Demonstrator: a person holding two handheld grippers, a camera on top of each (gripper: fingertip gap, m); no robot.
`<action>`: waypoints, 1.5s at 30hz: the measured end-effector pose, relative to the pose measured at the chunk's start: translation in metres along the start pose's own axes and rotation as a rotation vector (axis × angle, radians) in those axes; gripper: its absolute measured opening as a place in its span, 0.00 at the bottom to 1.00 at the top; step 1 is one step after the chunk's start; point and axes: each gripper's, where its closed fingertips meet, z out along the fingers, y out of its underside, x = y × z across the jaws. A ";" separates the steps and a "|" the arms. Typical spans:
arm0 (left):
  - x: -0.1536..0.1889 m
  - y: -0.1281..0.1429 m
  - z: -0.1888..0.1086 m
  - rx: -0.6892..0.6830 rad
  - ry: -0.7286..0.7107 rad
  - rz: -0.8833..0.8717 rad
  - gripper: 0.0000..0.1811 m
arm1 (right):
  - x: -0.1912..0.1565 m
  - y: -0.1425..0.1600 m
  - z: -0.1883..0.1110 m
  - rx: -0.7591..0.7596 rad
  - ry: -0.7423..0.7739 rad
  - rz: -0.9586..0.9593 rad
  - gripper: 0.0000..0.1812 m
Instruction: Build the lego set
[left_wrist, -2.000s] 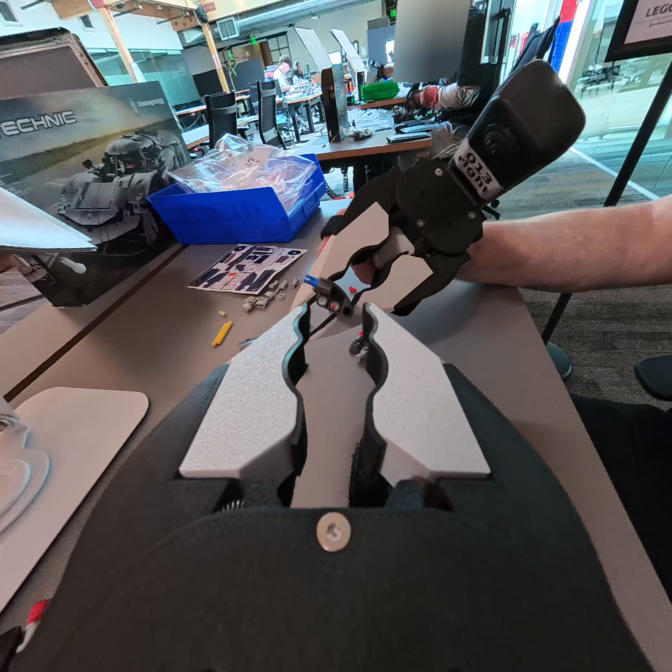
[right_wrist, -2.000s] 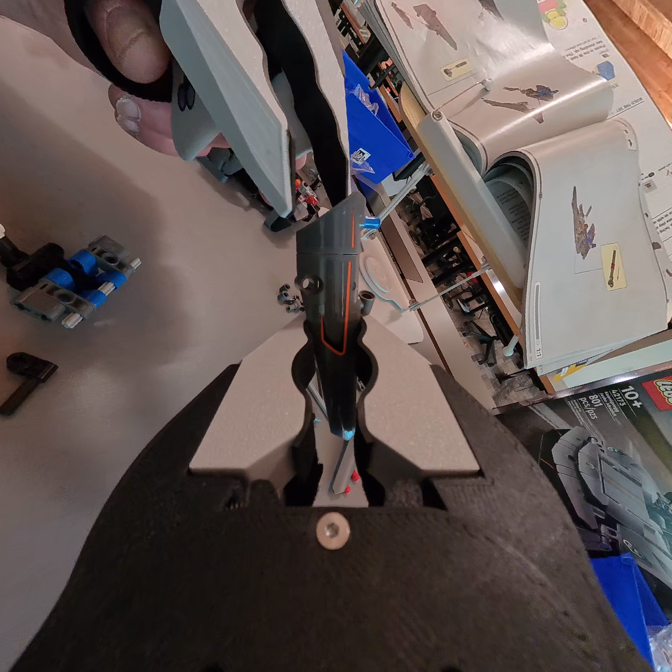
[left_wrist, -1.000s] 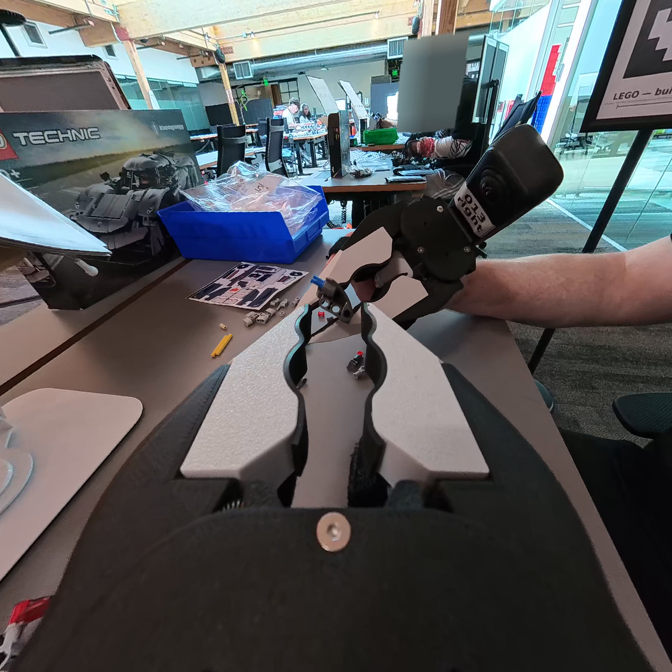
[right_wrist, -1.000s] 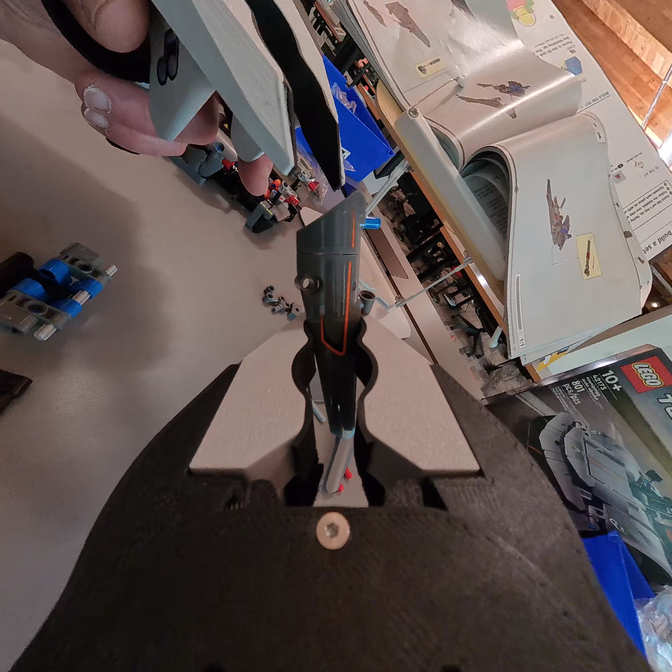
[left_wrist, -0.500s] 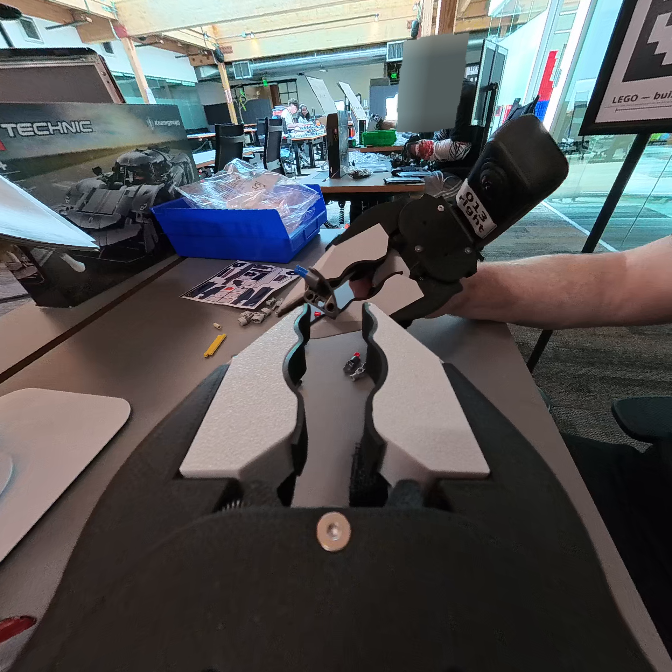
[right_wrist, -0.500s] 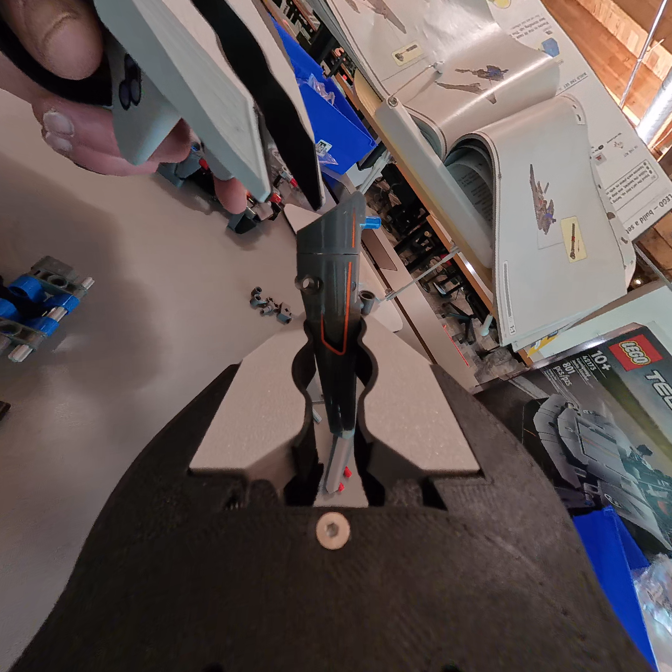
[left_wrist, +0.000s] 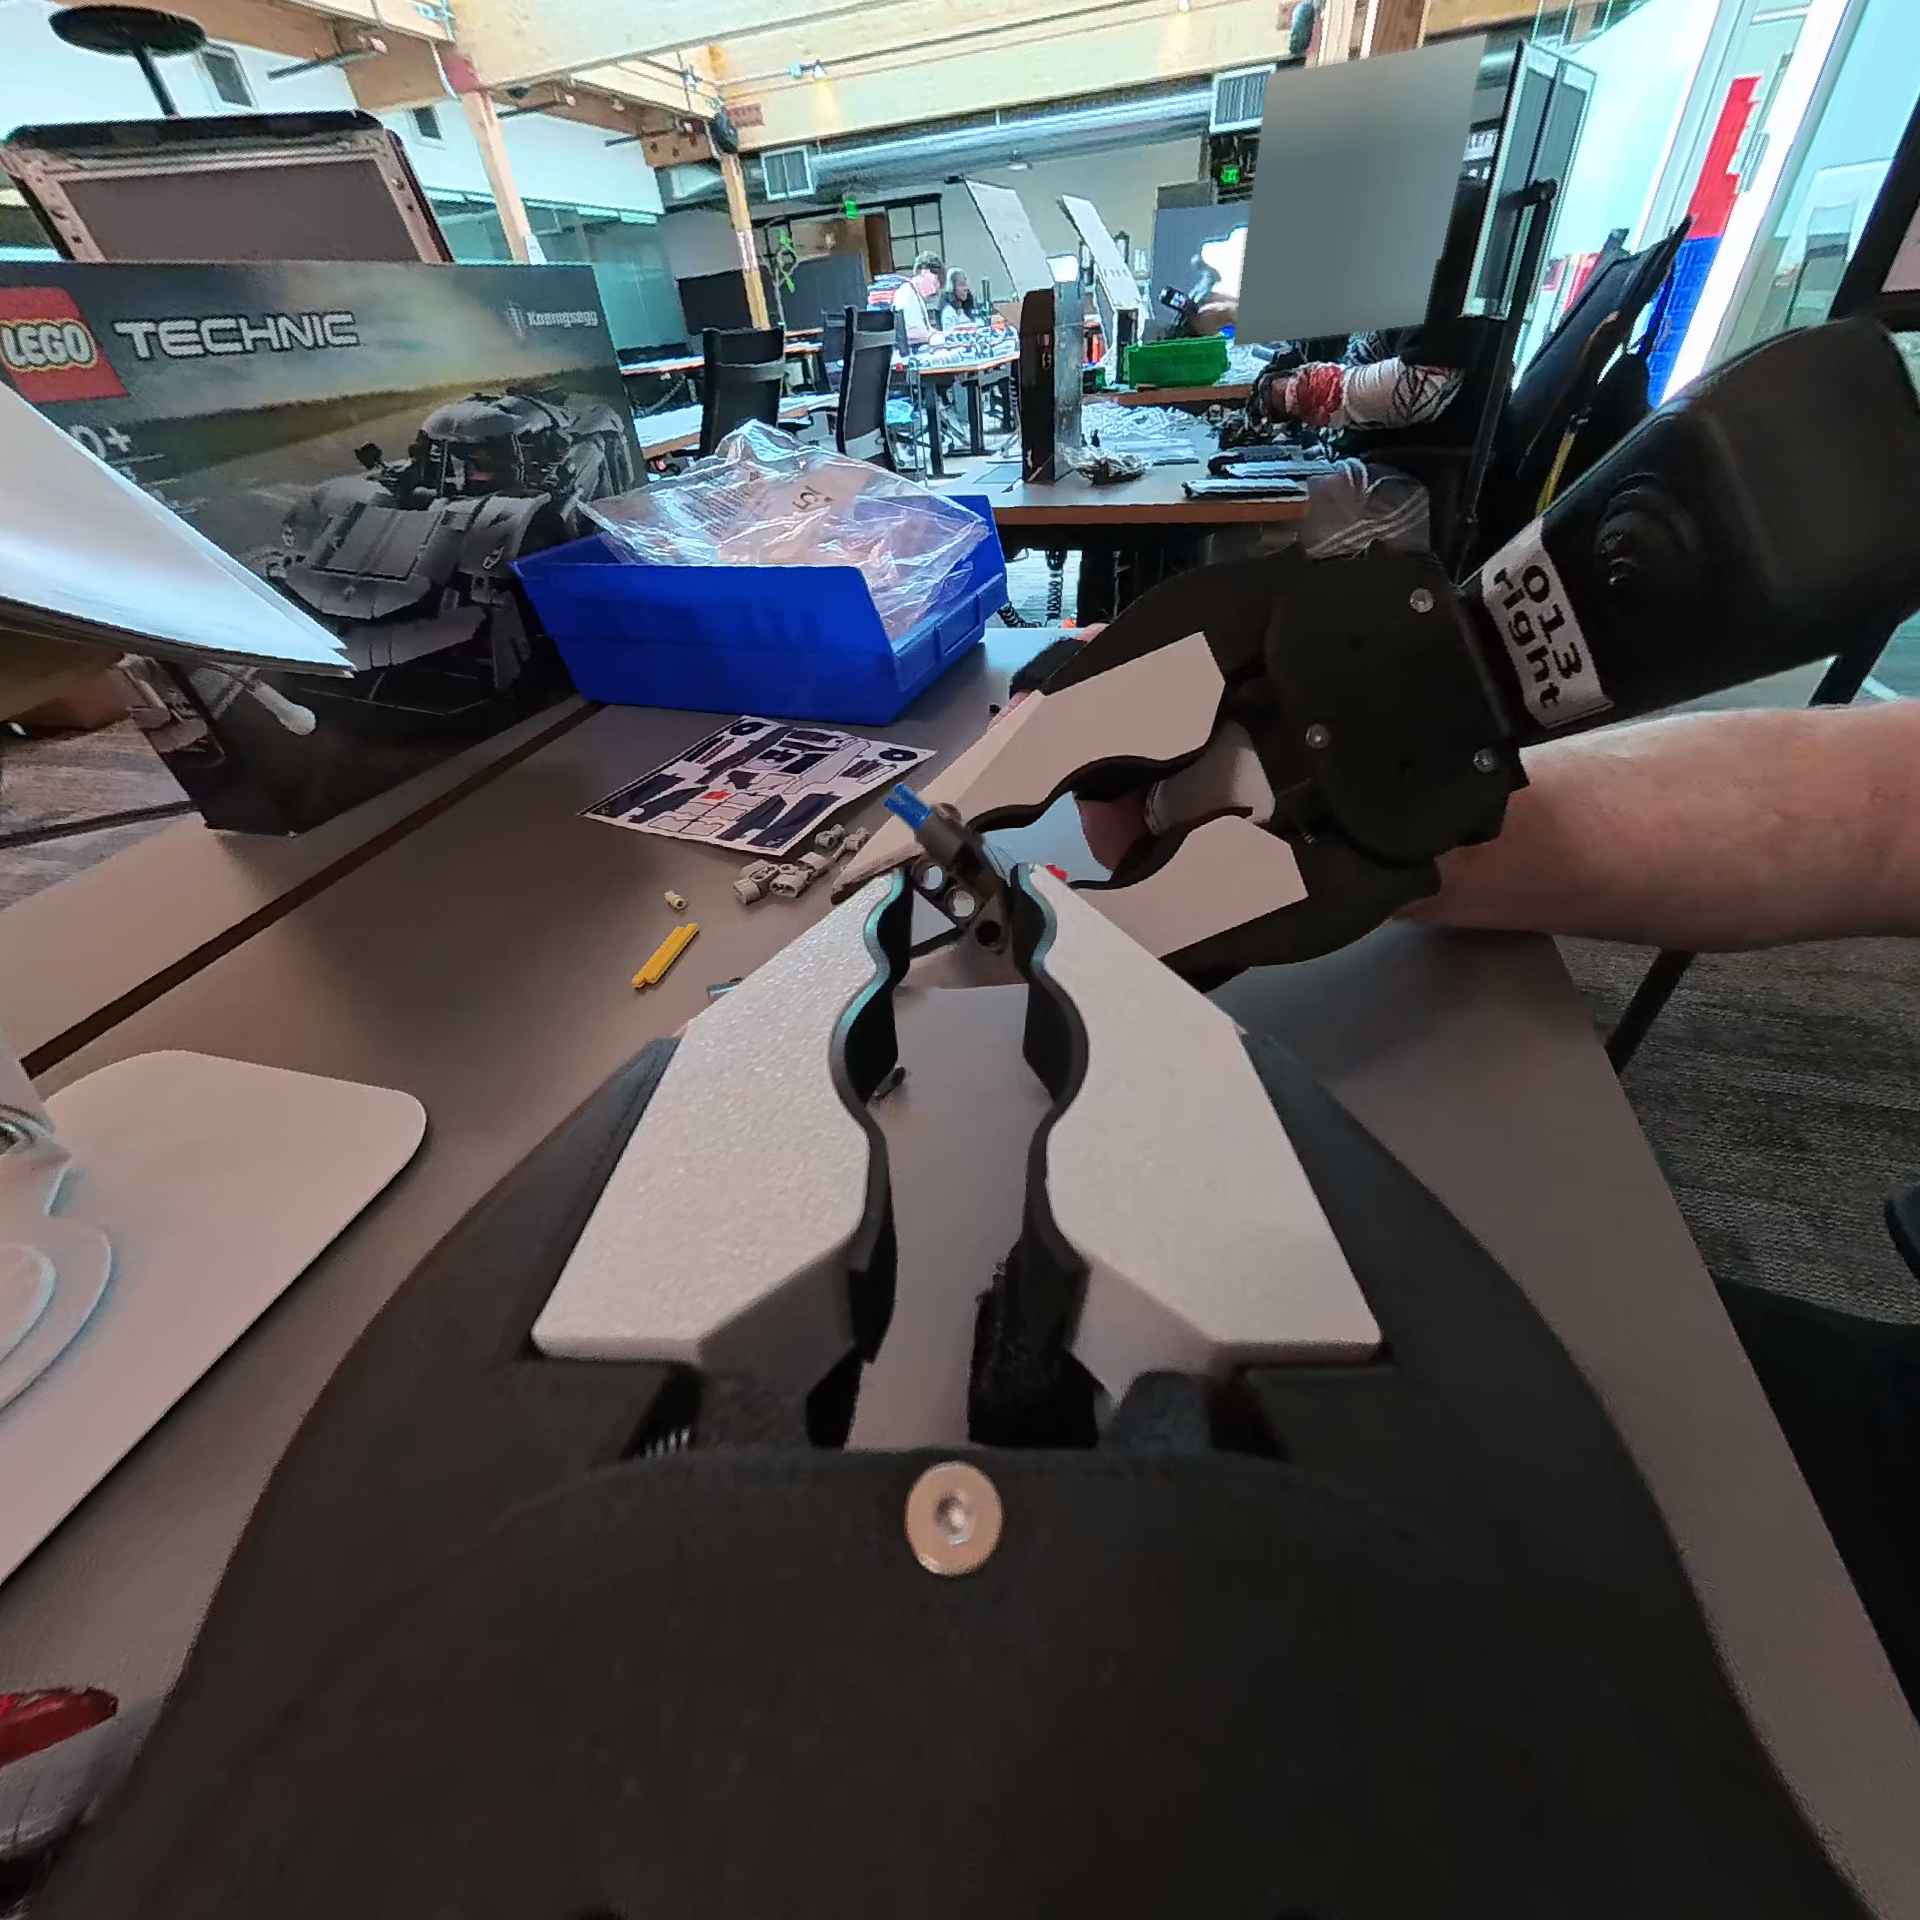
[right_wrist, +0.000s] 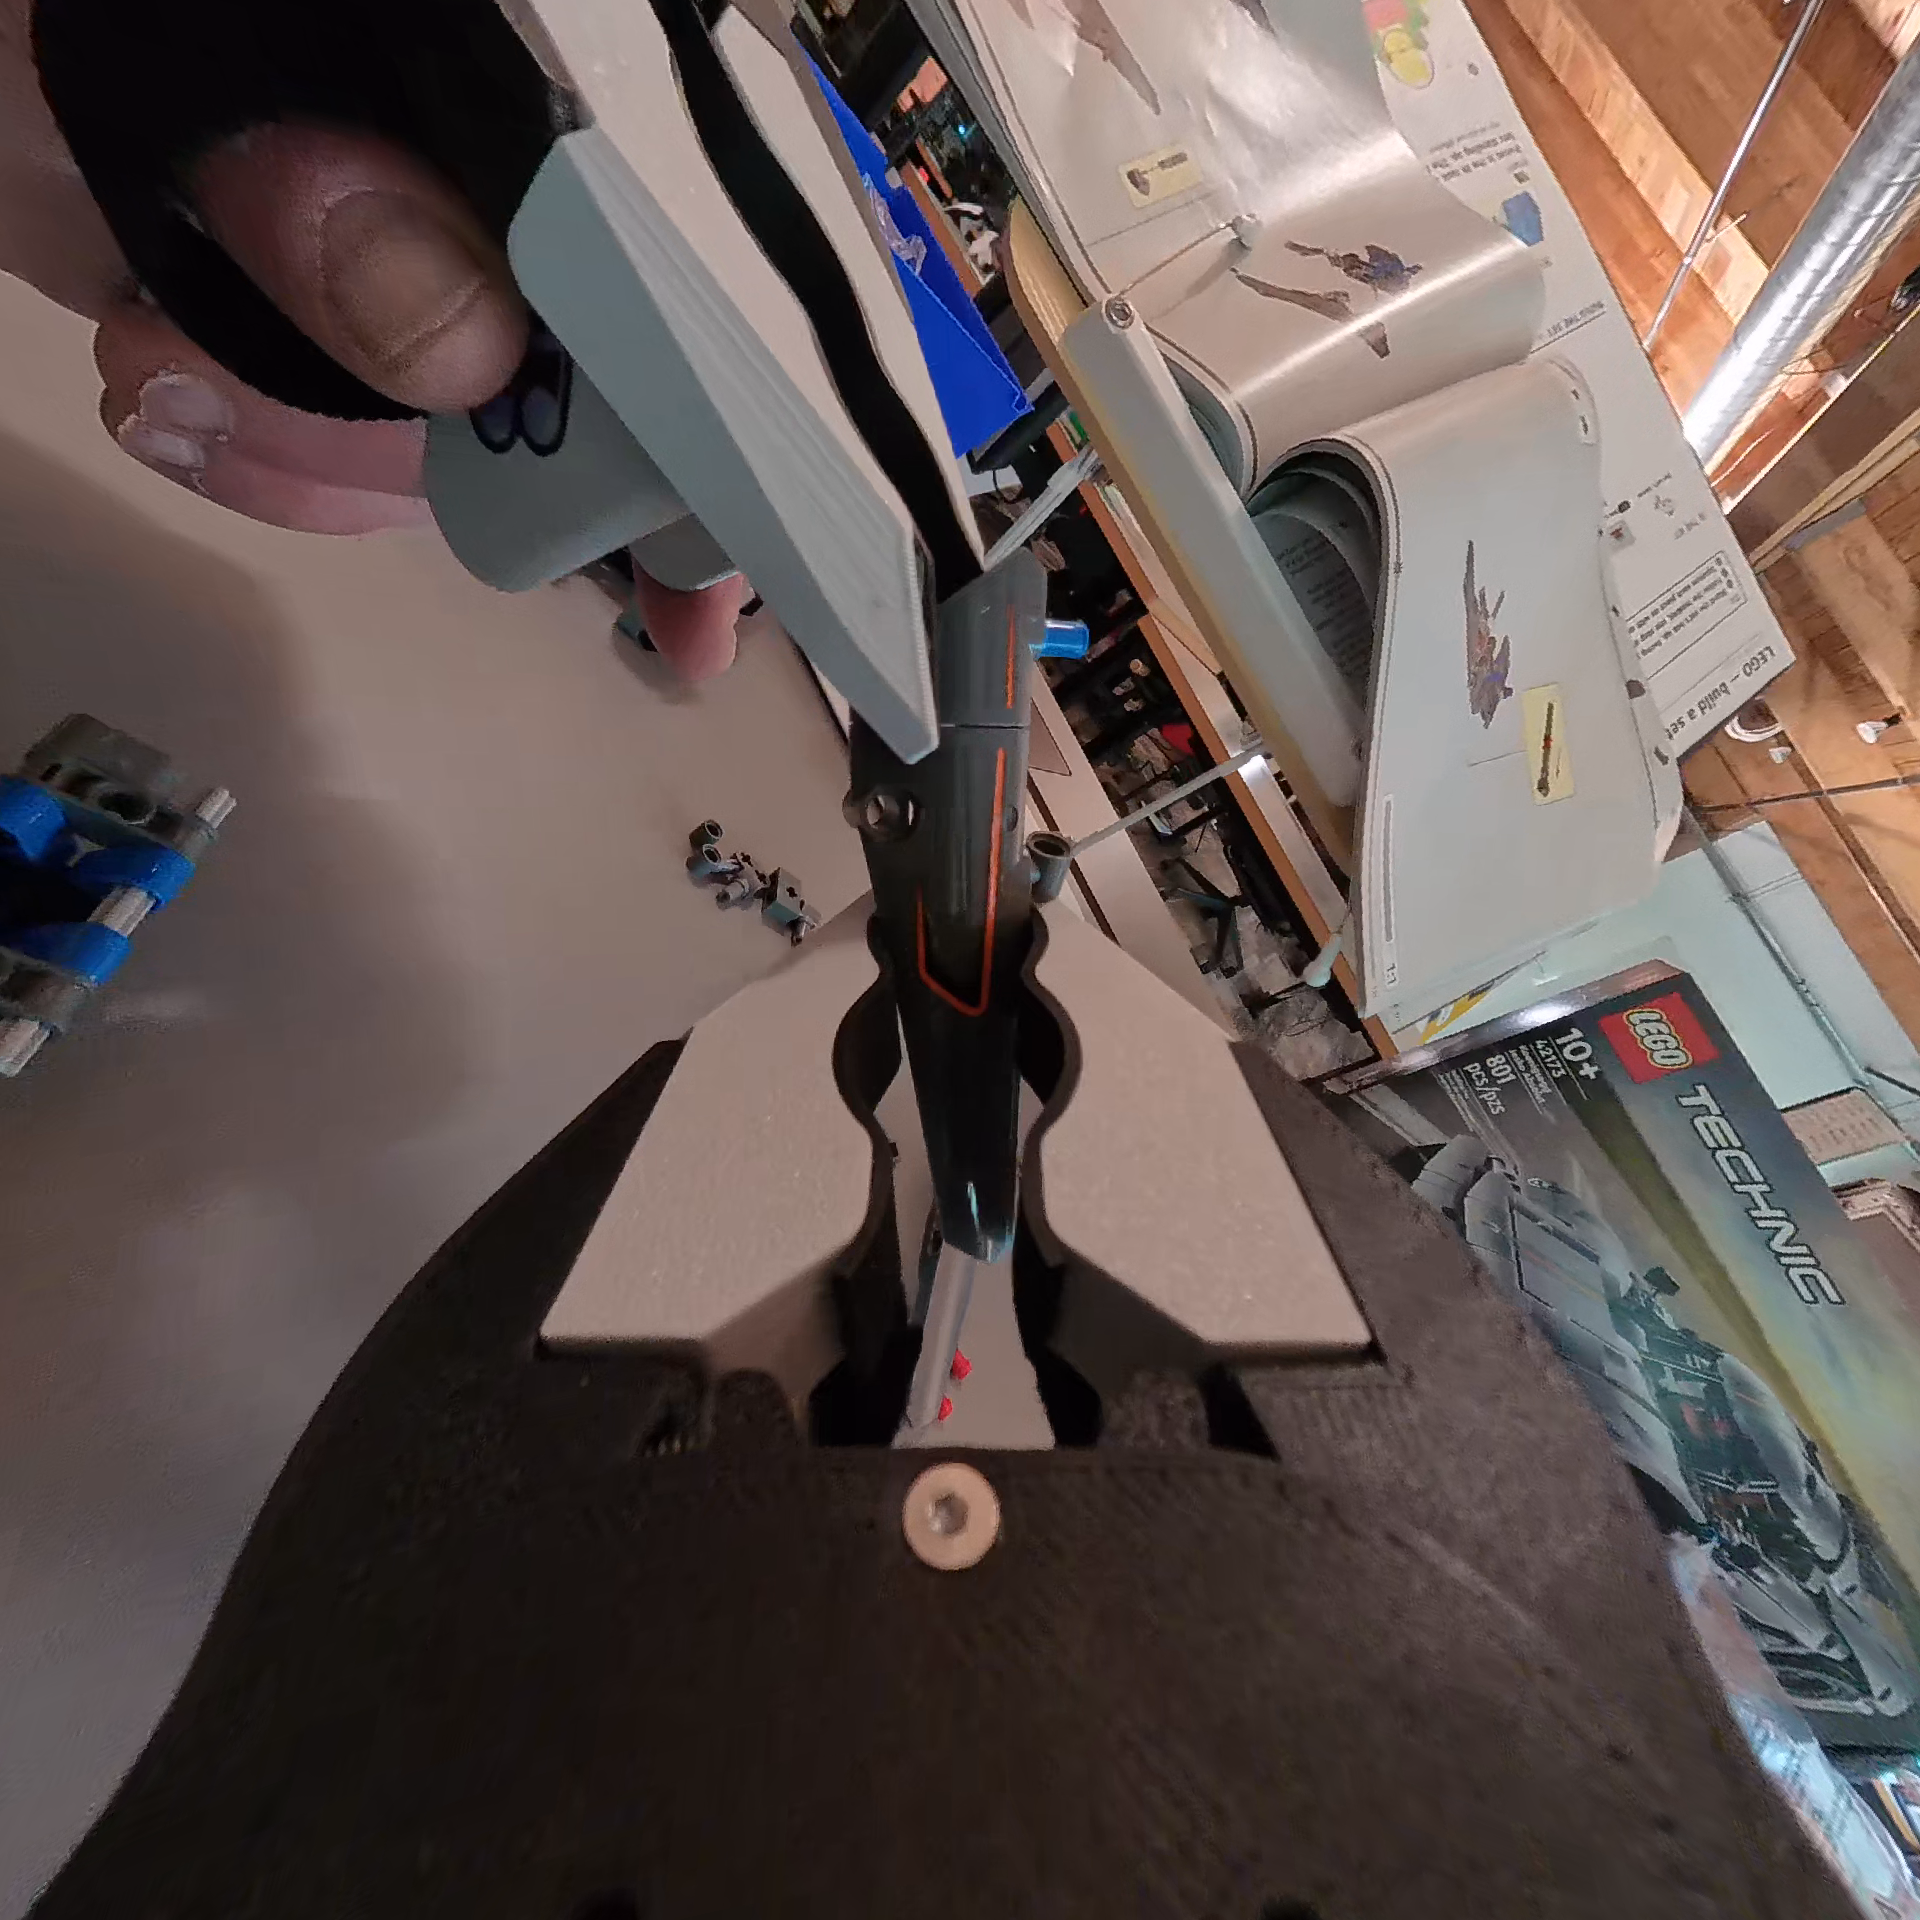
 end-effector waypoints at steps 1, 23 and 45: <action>0.000 0.001 0.000 -0.005 -0.001 -0.002 0.08 | 0.000 0.000 0.000 0.002 -0.002 0.000 0.07; -0.010 -0.007 -0.013 -0.003 -0.029 0.016 0.04 | -0.014 -0.007 0.000 0.040 -0.072 -0.010 0.15; -0.013 -0.010 -0.016 0.015 -0.033 0.002 0.02 | -0.018 -0.009 -0.004 0.078 -0.177 0.103 0.17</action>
